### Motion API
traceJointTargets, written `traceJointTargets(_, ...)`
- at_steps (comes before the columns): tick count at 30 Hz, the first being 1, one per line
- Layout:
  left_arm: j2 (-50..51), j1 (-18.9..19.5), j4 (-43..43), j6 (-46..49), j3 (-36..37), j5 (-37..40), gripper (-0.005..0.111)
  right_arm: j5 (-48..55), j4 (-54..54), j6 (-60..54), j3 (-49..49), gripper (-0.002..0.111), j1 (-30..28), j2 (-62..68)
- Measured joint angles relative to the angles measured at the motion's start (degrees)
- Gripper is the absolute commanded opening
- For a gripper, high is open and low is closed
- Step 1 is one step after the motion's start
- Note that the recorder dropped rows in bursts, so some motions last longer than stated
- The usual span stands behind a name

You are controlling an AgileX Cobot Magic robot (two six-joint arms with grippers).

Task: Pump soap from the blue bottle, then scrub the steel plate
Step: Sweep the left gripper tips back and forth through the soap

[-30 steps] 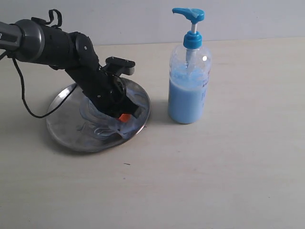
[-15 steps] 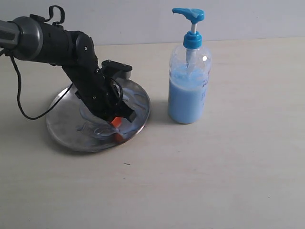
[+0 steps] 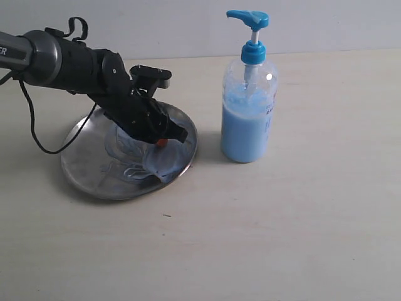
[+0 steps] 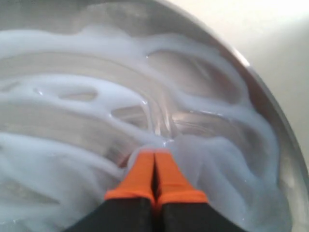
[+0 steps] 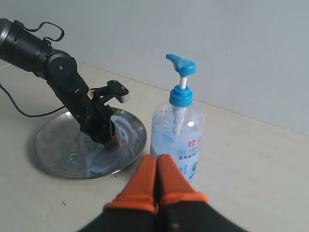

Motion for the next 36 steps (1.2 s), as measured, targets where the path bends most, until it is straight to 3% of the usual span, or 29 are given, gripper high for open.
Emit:
traceJointTargets(7, 0.48, 0.0, -7.26, 7.28, 0.0, -0.55, 0.0, 0.0, 0.0, 0.0, 0.0, 0.0, 0.0, 0.0)
traceJointTargets(16, 0.56, 0.32, -15.3, 18.0, -0.24, 6.28, 0.0, -0.11, 0.0, 0.0, 0.0, 0.0, 0.0, 0.0)
traceJointTargets(26, 0.36, 0.32, -15.68, 18.54, -0.35, 15.84, 0.0, -0.11, 0.35, 0.0, 0.0, 0.0, 0.0, 0.0)
traceJointTargets(36, -0.63, 0.09, -7.46, 8.91, -0.35, 18.97, 0.0, -0.11, 0.38, 0.0, 0.0, 0.0, 0.0, 0.0)
